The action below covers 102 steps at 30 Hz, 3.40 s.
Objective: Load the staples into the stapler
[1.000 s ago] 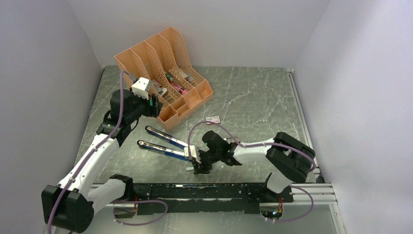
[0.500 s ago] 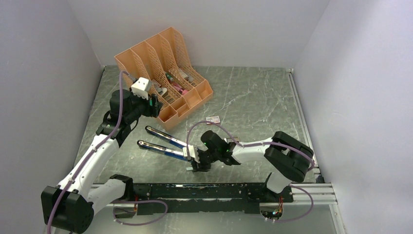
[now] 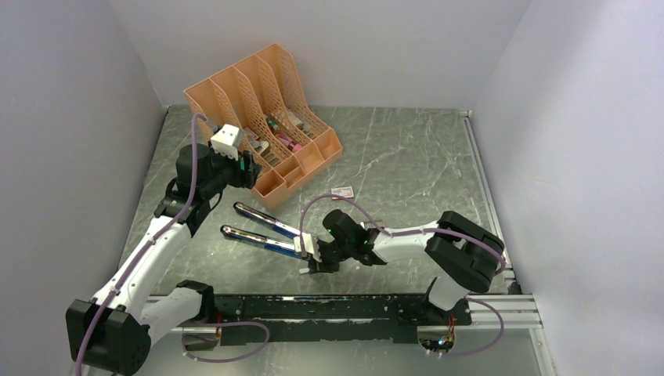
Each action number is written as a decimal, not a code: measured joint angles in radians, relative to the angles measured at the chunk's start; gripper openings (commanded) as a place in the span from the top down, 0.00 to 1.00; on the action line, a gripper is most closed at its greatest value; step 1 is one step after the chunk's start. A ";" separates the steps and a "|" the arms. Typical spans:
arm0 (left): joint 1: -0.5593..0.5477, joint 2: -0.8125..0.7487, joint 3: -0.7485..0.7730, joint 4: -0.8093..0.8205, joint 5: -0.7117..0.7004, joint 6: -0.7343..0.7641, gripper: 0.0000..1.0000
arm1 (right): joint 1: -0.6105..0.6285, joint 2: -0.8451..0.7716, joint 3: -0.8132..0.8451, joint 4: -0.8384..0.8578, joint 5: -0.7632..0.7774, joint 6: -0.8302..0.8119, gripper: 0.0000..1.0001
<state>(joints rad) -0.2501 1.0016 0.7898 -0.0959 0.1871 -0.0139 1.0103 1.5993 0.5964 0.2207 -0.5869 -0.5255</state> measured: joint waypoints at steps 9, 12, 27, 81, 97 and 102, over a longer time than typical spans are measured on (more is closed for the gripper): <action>0.000 0.000 0.000 0.000 0.000 0.000 0.32 | 0.002 -0.018 0.005 -0.043 -0.001 -0.002 0.88; 0.000 0.000 0.000 0.000 0.000 0.000 0.32 | 0.004 -0.043 0.005 -0.087 -0.001 0.010 0.90; 0.000 0.000 0.000 0.000 -0.008 0.000 0.31 | -0.014 -0.161 0.118 -0.040 0.155 0.225 1.00; 0.000 0.000 -0.013 -0.001 -0.080 0.003 0.31 | -0.028 0.134 0.481 -0.410 0.489 0.570 1.00; 0.000 0.000 -0.013 -0.001 -0.080 0.003 0.31 | -0.036 0.150 0.483 -0.414 0.489 0.570 1.00; 0.000 0.000 -0.013 -0.001 -0.080 0.003 0.31 | -0.036 0.152 0.487 -0.415 0.490 0.570 1.00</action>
<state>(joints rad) -0.2501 1.0016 0.7769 -0.0971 0.1074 -0.0105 0.9745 1.7512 1.0832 -0.1944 -0.0971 0.0448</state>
